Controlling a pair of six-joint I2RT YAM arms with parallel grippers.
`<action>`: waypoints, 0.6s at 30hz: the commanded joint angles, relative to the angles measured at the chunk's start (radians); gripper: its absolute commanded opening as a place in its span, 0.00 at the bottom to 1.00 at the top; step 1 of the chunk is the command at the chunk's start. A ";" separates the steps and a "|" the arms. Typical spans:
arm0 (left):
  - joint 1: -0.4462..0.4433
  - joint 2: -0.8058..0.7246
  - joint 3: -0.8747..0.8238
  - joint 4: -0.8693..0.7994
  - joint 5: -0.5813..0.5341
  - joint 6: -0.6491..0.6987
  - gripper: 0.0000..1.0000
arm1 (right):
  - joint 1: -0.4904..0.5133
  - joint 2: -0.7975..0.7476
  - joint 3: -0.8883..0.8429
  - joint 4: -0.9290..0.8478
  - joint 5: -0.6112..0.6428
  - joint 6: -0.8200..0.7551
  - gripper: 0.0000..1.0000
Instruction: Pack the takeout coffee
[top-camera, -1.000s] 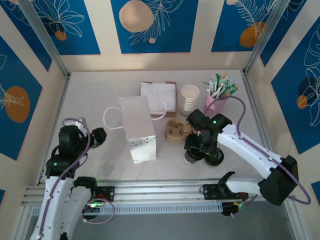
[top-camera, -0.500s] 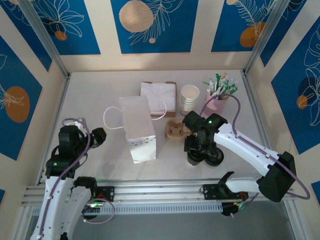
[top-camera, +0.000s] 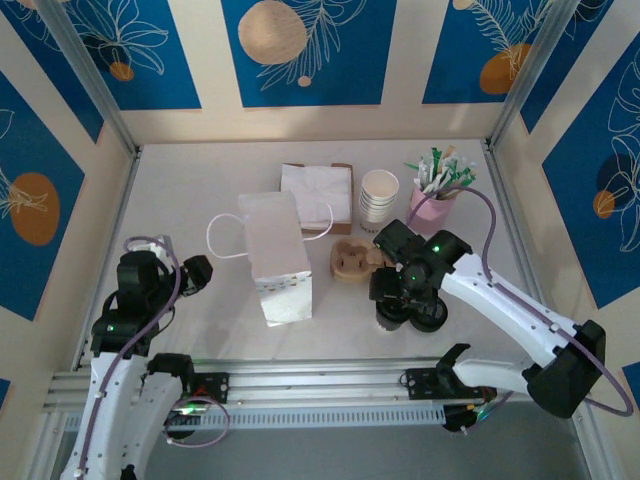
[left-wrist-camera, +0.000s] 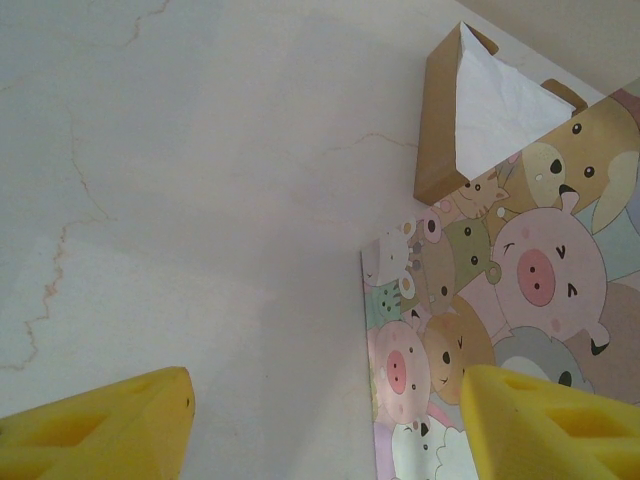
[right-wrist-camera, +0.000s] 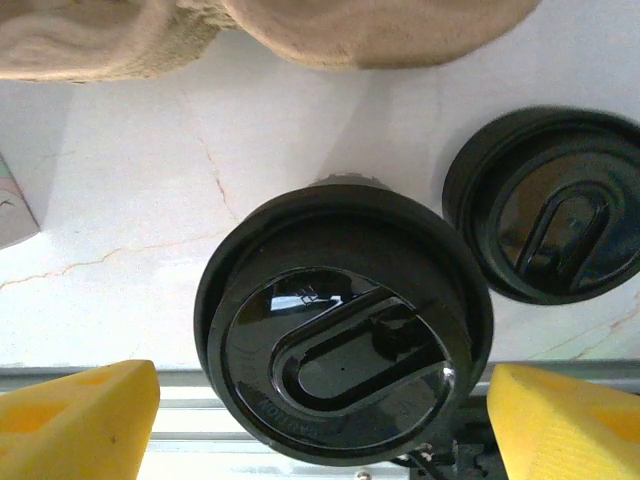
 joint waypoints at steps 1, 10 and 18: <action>0.016 0.003 -0.006 0.012 0.019 0.009 0.71 | 0.015 -0.046 0.055 0.004 0.071 -0.117 0.89; 0.017 -0.013 -0.007 0.016 0.020 0.009 0.72 | 0.022 -0.146 0.010 0.191 -0.229 -0.760 0.58; 0.019 -0.011 -0.010 0.020 0.036 0.007 0.72 | -0.105 -0.091 0.047 0.136 -0.328 -1.101 0.64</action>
